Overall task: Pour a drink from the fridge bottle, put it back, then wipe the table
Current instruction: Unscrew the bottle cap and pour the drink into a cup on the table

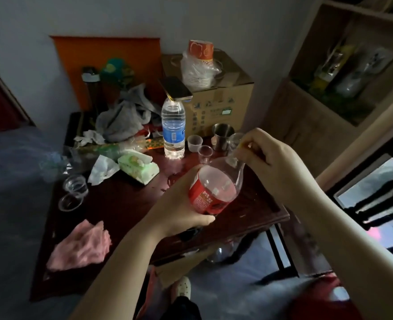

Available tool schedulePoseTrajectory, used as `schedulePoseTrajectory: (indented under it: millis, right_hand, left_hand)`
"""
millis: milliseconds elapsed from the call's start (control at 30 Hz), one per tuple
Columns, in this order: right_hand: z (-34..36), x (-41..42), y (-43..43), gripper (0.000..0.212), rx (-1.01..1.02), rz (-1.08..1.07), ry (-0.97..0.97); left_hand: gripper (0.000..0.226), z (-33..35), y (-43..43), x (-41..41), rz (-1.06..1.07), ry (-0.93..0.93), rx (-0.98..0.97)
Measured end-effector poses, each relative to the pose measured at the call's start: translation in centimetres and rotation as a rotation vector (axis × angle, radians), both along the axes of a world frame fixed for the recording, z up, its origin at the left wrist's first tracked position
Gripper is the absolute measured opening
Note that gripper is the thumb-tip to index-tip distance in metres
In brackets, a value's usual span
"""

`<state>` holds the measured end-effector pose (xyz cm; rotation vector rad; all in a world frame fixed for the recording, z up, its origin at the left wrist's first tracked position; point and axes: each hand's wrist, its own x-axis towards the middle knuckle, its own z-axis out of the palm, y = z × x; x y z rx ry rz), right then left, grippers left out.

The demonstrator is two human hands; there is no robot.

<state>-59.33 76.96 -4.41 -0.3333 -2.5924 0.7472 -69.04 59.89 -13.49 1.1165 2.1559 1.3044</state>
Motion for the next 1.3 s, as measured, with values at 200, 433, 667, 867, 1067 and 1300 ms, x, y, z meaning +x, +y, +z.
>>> schedulePoseTrajectory:
  millis: [200, 433, 667, 867, 1067, 1300]
  right_hand:
    - [-2.4, -6.5, 3.3, 0.017, -0.067, -0.005, -0.019]
    - [-5.9, -9.7, 5.1, 0.024, -0.078, -0.019, -0.091]
    - [-8.2, -11.8, 6.5, 0.039, -0.056, -0.226, -0.270]
    - [-9.7, -13.1, 7.2, 0.023, -0.159, -0.044, -0.193]
    - [-9.2, -13.9, 9.4, 0.025, -0.329, 0.364, -0.152]
    - [-8.6, -14.8, 11.5, 0.040, -0.084, 0.095, -0.281]
  left_hand:
    - [0.096, -1.7, 3.0, -7.6, -0.097, -0.058, -0.108]
    - [0.095, -4.4, 4.0, -11.2, -0.121, -0.090, -0.198]
    - [0.095, -7.1, 4.7, -10.6, 0.043, -0.020, -0.234]
    - [0.091, -6.9, 4.3, -10.7, 0.089, -0.095, -0.256]
    - [0.098, -5.9, 4.4, -11.3, 0.059, -0.180, -0.329]
    - [0.093, -4.9, 6.9, -10.3, 0.225, -0.049, -0.251]
